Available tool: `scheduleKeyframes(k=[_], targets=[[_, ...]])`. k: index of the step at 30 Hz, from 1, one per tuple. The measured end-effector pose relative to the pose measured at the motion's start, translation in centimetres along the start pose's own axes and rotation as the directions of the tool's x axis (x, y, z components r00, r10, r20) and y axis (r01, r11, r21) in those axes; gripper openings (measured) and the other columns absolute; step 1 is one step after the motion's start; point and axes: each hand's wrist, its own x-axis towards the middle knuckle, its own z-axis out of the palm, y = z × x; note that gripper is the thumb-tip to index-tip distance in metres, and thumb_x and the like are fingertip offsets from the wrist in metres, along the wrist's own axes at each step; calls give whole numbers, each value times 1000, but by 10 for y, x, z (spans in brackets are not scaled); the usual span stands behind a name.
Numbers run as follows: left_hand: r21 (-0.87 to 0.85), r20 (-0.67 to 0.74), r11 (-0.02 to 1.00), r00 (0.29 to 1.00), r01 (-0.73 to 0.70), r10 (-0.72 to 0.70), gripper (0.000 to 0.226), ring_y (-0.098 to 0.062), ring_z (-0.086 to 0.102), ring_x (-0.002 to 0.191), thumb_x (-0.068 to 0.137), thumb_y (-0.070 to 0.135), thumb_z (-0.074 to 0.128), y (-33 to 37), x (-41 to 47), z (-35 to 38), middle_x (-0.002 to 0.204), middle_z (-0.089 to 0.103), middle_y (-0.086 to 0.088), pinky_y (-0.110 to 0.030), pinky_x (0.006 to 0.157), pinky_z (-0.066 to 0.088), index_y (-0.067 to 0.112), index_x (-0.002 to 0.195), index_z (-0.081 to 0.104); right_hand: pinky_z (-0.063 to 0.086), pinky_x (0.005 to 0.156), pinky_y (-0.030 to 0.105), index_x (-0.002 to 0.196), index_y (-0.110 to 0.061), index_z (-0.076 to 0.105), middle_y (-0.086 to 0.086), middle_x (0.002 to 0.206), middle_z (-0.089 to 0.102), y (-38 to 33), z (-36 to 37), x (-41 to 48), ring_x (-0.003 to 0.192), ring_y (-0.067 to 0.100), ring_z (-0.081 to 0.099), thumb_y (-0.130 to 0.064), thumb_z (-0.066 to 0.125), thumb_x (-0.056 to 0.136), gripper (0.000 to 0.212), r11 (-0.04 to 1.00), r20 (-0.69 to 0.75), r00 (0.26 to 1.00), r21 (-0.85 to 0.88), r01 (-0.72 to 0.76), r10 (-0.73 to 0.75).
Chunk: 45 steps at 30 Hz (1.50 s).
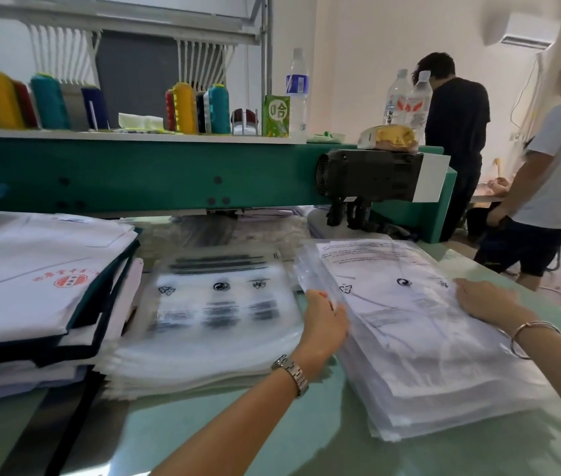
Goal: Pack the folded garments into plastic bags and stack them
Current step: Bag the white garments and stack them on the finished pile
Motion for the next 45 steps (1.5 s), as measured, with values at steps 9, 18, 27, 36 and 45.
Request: scheduleKeyframes(k=[9, 18, 27, 36, 45], targets=[[497, -64, 785, 886, -371, 459, 37, -13, 50, 108, 95, 23, 54, -6, -30, -55, 126, 46, 3, -27, 89, 43, 19, 131, 44, 40, 99, 48, 149, -11, 23, 20, 138, 47, -150, -39, -67, 120, 35, 49, -32, 27, 101, 52, 978, -208, 959, 38, 203, -191], [825, -160, 507, 757, -249, 633, 54, -23, 62, 98, 73, 3, 69, -47, -72, -170, 112, 66, 2, -37, 83, 46, 13, 124, 56, 42, 88, 37, 138, -10, 40, 17, 129, 56, -312, -37, -167, 115, 34, 54, -24, 42, 95, 45, 814, 95, 814, -54, 579, -573], [848, -292, 520, 726, -104, 622, 37, -28, 62, 98, 81, -6, 60, -90, -109, -257, 105, 66, -8, -40, 85, 52, 9, 115, 60, 41, 99, 43, 133, -8, 48, 13, 137, 52, -396, 29, -228, 125, 31, 47, -26, 37, 103, 37, 587, 32, 609, 313, 747, -792], [860, -206, 483, 752, -166, 626, 37, -16, 52, 114, 91, 10, 60, -111, -110, -266, 122, 59, -1, -30, 97, 46, 15, 128, 55, 48, 79, 38, 98, -17, 66, 1, 95, 70, -391, 75, -238, 88, 21, 63, -39, 44, 99, 31, 406, -341, 551, 411, 816, -762], [860, -257, 499, 756, -106, 602, 35, -13, 49, 116, 99, 21, 45, -114, -111, -276, 127, 56, 5, -25, 95, 39, 20, 133, 54, 48, 77, 37, 103, -18, 70, -1, 99, 72, -387, 73, -235, 90, 25, 64, -30, 47, 100, 26, 362, -482, 517, 380, 851, -708]])
